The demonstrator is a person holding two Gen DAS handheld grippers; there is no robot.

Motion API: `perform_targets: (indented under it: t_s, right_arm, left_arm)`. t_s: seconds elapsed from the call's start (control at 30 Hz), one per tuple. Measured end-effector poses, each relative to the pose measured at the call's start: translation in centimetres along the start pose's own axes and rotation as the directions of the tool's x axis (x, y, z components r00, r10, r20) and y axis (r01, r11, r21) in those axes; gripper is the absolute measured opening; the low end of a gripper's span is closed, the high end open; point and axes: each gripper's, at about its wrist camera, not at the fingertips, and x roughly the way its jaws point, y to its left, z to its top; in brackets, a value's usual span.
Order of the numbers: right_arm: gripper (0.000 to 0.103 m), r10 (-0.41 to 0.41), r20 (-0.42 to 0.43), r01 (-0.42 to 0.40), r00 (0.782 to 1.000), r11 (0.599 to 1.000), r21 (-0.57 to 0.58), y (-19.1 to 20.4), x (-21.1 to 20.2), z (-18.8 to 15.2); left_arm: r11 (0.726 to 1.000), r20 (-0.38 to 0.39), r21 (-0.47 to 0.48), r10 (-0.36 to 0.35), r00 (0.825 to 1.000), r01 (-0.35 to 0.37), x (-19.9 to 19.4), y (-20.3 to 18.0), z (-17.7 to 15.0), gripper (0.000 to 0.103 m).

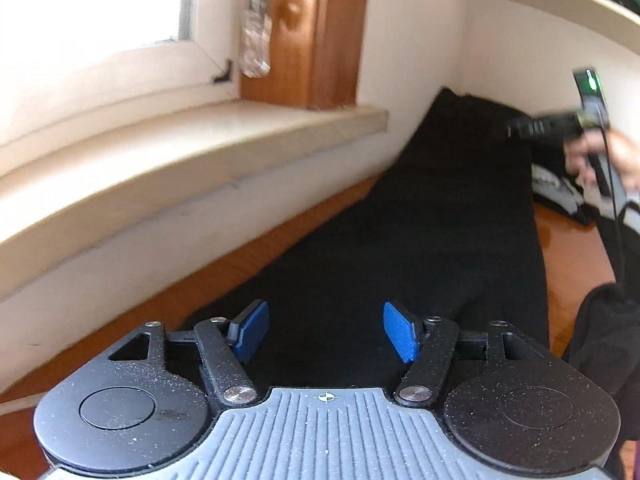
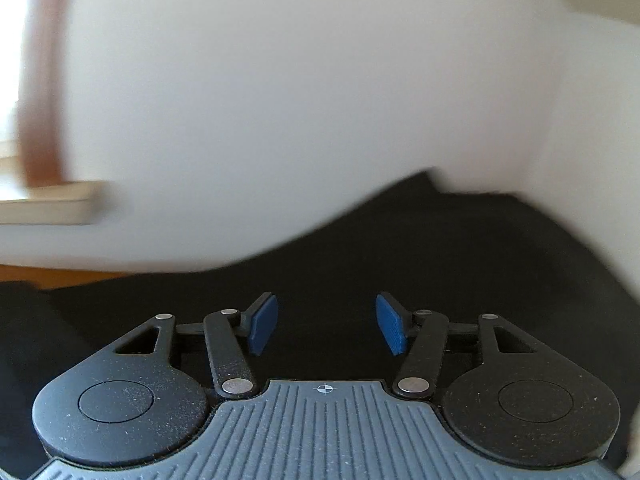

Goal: Fold clothes

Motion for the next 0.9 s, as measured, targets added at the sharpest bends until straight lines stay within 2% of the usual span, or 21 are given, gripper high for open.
perform_targets:
  t_s: [0.1,0.23,0.33,0.43,0.5,0.6,0.7,0.8,0.9]
  right_arm:
    - [0.056,0.108,-0.01,-0.108,0.994,0.994,0.012,4.0,-0.8,-0.9]
    - [0.057,0.225,0.003,-0.225,0.974,0.974,-0.001,7.6,-2.2,-1.1]
    - [0.057,0.283,0.027,-0.283,0.959,0.959,-0.002,10.5,-5.8,-1.0]
    - [0.058,0.348,0.049,-0.349,0.936,0.937,0.015,11.5,-8.8,0.0]
    - [0.067,0.382,0.066,-0.383,0.922,0.924,0.009,13.1,-12.1,0.0]
    - [0.07,0.431,0.08,-0.431,0.899,0.902,-0.017,15.1,-15.2,-0.2]
    - [0.07,0.444,0.079,-0.441,0.893,0.896,-0.056,17.9,-16.8,-2.1]
    - [0.07,0.462,0.054,-0.459,0.885,0.886,-0.057,20.7,-15.9,-4.9]
    - [0.07,0.461,0.009,-0.461,0.887,0.887,-0.025,22.9,-13.5,-7.5]
  left_arm:
    - [0.999,0.031,-0.018,0.039,0.999,-0.039,-2.9,1.4,0.2,0.069]
    - [0.993,0.085,-0.051,0.114,0.99,-0.11,-8.2,3.5,0.2,0.07]
    - [0.983,0.12,-0.078,0.173,0.978,-0.164,-12.2,5.0,0.1,0.073]
    - [0.972,0.14,-0.089,0.227,0.964,-0.216,-16.1,5.7,-0.9,0.075]
    - [0.964,0.149,-0.094,0.261,0.954,-0.249,-18.6,6.0,-1.8,0.075]
    - [0.953,0.14,-0.117,0.294,0.945,-0.279,-21.0,6.5,-4.4,0.077]
    - [0.939,0.11,-0.167,0.321,0.941,-0.301,-22.3,7.9,-7.7,0.077]
    - [0.916,0.068,-0.236,0.348,0.935,-0.323,-22.8,9.9,-11.0,0.077]
    - [0.887,0.025,-0.306,0.37,0.929,-0.345,-23.2,11.9,-14.1,0.077]
